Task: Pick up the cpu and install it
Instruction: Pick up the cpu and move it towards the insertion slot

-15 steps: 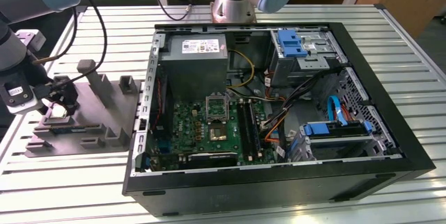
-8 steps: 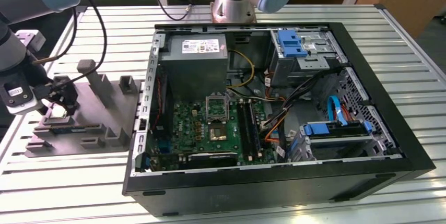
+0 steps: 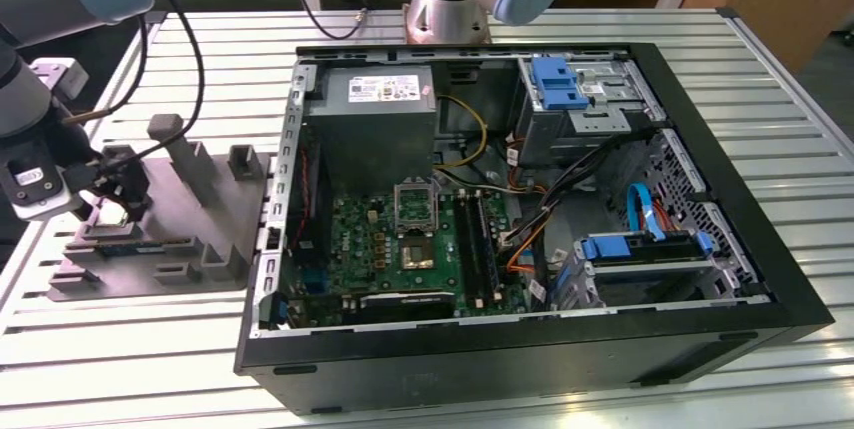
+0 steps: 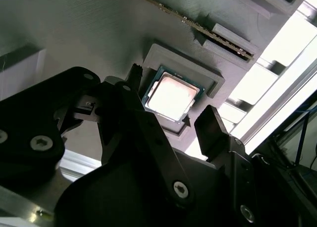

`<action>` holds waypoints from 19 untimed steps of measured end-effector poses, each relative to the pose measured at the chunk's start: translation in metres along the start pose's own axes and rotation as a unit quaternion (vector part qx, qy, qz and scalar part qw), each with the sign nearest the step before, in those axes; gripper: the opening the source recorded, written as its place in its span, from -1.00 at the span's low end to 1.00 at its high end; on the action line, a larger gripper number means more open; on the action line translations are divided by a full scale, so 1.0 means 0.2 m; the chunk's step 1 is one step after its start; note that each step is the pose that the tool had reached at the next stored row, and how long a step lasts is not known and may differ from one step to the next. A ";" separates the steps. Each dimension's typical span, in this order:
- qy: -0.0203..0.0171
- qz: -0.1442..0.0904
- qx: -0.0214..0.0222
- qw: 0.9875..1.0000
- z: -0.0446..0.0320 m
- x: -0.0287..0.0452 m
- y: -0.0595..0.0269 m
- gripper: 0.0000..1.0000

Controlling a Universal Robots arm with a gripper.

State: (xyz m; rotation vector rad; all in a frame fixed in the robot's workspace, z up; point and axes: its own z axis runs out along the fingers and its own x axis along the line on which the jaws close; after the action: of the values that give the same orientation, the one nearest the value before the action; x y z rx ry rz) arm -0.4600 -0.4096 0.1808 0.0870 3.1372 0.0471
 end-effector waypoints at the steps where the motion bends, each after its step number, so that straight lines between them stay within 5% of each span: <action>1: 0.000 0.000 0.000 1.000 0.001 0.000 0.000 0.39; 19: 0.000 0.000 -0.001 1.000 0.009 0.001 0.008 0.39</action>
State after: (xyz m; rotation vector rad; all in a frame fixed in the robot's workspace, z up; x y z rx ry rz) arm -0.4600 -0.4079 0.1790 0.0885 3.1372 0.0515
